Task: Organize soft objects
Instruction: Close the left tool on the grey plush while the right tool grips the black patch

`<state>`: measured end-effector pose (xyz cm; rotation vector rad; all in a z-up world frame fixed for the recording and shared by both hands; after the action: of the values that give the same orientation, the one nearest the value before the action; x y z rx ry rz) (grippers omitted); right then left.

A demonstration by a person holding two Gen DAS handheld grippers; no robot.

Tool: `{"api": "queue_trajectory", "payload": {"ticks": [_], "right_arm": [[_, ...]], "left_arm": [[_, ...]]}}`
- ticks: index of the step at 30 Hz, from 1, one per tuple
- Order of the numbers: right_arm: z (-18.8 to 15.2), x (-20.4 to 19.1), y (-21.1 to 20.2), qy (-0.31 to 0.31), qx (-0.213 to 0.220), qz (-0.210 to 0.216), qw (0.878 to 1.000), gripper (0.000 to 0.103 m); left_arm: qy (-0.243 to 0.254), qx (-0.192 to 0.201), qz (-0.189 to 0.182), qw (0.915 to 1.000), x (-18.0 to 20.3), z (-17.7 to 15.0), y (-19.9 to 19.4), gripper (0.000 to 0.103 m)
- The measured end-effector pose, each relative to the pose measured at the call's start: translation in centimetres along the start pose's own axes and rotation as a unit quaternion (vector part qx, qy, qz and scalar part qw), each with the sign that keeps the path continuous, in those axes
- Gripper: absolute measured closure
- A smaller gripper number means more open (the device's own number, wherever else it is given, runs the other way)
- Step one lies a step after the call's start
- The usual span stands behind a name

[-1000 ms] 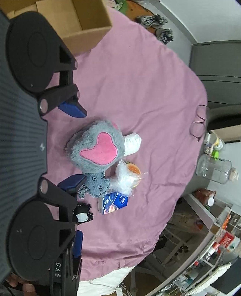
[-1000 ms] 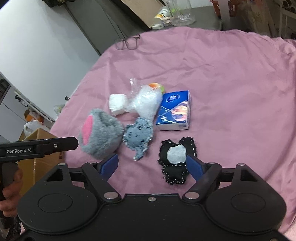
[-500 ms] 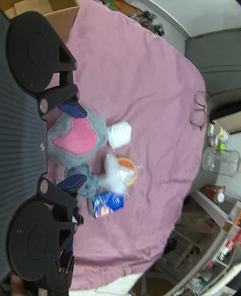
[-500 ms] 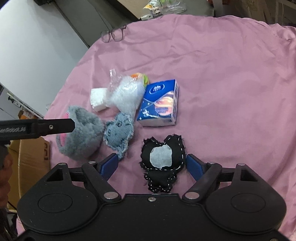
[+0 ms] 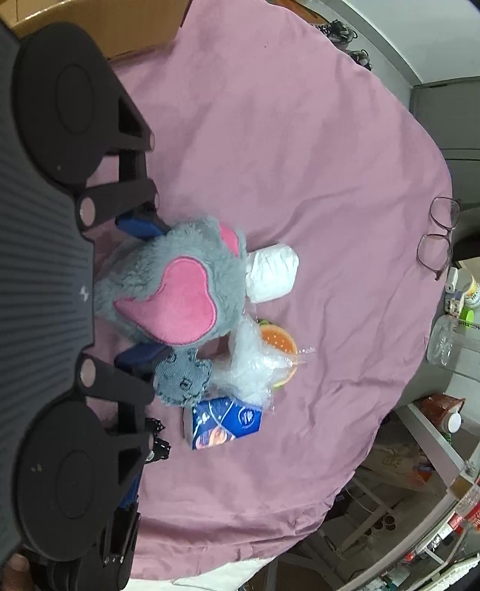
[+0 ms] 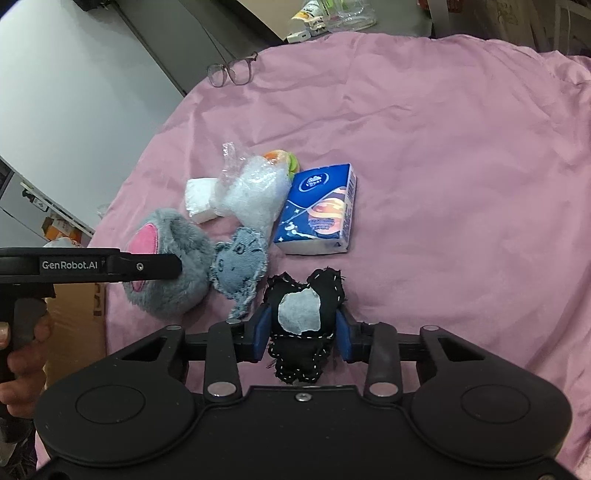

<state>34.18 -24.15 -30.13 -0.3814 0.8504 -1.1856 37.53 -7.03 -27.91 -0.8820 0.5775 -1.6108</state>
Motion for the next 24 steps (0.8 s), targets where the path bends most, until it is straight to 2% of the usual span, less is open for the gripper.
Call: {"api": "queue_trajectory", "payload": {"ticks": [2,11,24], "right_arm": [[0.1,-0.5,-0.4,0.003,0.004,0.005,1.000,0.067],[1.3,-4.2,-2.8,-0.016,0.025,0.025,0.999,0.067],[1.9,-11.3,-5.9,-0.036,0.050,0.064,0.996,0.067]], "left_arm": [[0.003,0.003,-0.010,0.9999,0.2,0.0,-0.5,0.058],[0.014,0.052,-0.031,0.9981,0.2,1.1,-5.2,0.059],[0.009,0.096,-0.026,0.9950,-2.6,1.4,-12.2,0.059]]}}
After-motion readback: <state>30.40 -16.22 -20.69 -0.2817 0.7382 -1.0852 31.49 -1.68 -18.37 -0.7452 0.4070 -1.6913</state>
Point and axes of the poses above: each gripper's, at about its wrist camera, not at the fingertips, and y roughly the way its jaws point, x to its right, z to its top, the point moved 10 cm from there along y, roughly the way its jaws point, and after that the axes turned 13 degrees about x, right-handed, at the moved point
